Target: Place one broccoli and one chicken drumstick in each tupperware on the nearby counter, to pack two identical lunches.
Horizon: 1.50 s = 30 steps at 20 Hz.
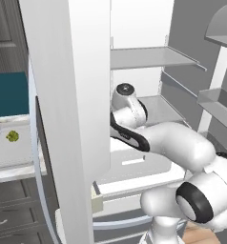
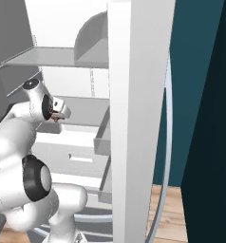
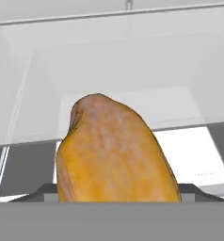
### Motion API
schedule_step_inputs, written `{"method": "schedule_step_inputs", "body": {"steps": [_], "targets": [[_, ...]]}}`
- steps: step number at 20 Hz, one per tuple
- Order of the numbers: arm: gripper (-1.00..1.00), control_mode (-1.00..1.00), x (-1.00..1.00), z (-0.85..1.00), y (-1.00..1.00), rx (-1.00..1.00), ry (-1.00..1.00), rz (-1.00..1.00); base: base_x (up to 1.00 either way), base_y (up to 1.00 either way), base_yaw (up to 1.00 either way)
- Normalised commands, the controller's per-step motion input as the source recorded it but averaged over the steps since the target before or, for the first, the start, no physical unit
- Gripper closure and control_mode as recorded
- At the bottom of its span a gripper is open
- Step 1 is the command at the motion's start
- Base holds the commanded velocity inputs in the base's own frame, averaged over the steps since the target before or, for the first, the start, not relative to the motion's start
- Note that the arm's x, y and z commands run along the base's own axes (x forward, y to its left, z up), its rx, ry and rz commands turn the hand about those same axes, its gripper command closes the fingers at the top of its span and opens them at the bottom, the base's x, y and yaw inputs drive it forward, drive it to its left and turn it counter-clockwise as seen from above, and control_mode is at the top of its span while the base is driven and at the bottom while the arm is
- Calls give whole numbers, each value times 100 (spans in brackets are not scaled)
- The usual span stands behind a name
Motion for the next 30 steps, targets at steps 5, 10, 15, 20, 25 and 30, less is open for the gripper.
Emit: {"method": "schedule_step_inputs", "body": {"steps": [5,10,15,20,25,30], "targets": [[100,-100,-80,16,-68,0,0,-1,0,0,0],[100,-100,-64,31,-47,2,0,0,0,0,0],[100,-100,-64,31,-30,1,0,0,0,0,0],[100,-100,-52,14,-6,0,0,0,0,0,0],[100,100,0,0,0,0,0,0,-84,-3,0],[100,100,0,0,0,0,0,0,-100,-10,3]]}}
